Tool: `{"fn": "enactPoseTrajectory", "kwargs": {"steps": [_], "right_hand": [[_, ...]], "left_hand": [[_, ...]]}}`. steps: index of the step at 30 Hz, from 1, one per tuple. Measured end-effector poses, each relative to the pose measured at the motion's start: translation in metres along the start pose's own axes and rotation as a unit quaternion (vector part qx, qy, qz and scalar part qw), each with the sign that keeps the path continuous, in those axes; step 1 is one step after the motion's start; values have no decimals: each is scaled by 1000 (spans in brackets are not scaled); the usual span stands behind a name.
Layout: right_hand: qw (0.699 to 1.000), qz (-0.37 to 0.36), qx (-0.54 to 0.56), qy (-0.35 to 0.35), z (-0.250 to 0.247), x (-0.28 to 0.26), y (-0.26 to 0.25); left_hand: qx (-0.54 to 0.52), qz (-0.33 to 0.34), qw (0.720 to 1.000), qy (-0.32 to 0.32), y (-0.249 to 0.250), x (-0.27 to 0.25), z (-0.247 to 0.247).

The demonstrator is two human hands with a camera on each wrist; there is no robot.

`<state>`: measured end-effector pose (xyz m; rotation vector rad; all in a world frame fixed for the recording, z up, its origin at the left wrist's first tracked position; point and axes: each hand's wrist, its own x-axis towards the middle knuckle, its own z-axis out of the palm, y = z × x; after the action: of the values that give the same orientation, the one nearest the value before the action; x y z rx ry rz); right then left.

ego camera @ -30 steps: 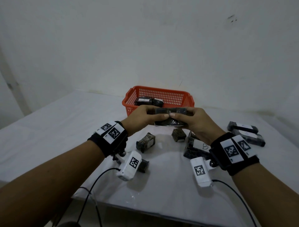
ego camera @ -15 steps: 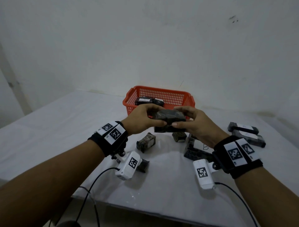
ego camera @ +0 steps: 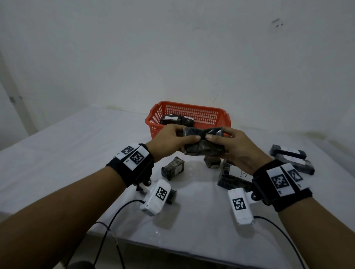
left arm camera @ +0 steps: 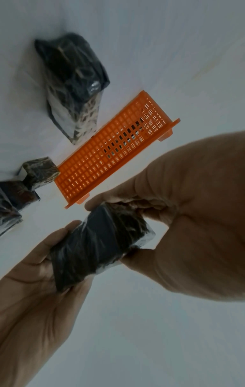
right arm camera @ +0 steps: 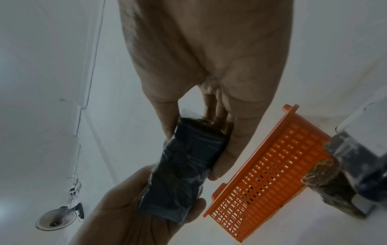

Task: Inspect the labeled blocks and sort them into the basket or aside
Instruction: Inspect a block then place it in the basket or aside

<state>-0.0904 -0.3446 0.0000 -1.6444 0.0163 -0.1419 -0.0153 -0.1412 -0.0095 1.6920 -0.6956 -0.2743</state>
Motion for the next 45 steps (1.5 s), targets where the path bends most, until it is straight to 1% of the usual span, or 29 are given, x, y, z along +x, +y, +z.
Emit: {"fn": "enactPoseTrajectory", "kwargs": {"steps": [4,8,10,12,13,14,16,17,18,20,22,25,27,30,32,37,39,42,44,45], "right_hand": [[999,-20,-2,26,0,0,-3],[1000,-11,-6,1,-1,0,-2],[1000,3,6,-12,-2,-1,-3],[1000,0,7,-10,-5,-1,-4],[1000,-7,-3,-4,-7,0,-3],[1000,-16,-21,2,-9,1,-2],[997,-35,-62,5,-9,1,-2],[997,-42,-67,3,-9,1,-2],[997,-49,-54,1,-7,0,-4],[999,-53,11,3,-4,-1,-8],[998,-34,47,7,0,-3,-10],[998,26,38,-29,0,-5,-7],[996,48,63,-48,0,-8,-8],[997,18,47,-56,-2,-6,-7],[998,1,22,-53,-3,-4,-3],[997,-1,-4,-78,-3,-6,-2],[998,-9,-1,-69,-3,-6,-3],[998,-29,-6,-52,-3,-7,-5],[998,-28,-4,-62,-4,-7,-5],[997,-21,-3,-71,-5,-7,-4]], "left_hand": [[-24,-1,1000,-8,3,-1,4],[-21,-6,1000,3,1,-1,0],[-52,-19,998,12,-1,0,-3],[-74,-32,997,-3,-2,0,-6],[-61,-35,997,-14,-3,0,-7],[-27,-35,999,-21,-3,0,-9],[54,-33,998,-22,-2,2,-12],[78,-33,996,-17,-2,3,-12],[88,-32,996,-6,-2,4,-12],[76,-24,997,18,-3,5,-11],[45,-4,998,38,-6,4,-9],[53,31,997,49,-8,4,-4],[51,32,998,27,-8,5,-4],[-8,-6,999,-45,-7,1,-2],[-31,-25,997,-73,-4,-2,0],[3,2,999,-34,-2,-3,2],[-6,6,999,-41,-2,-4,2],[-21,7,997,-76,-2,-7,1],[-22,5,996,-87,-2,-8,0],[-22,7,997,-80,-2,-7,-1]]}}
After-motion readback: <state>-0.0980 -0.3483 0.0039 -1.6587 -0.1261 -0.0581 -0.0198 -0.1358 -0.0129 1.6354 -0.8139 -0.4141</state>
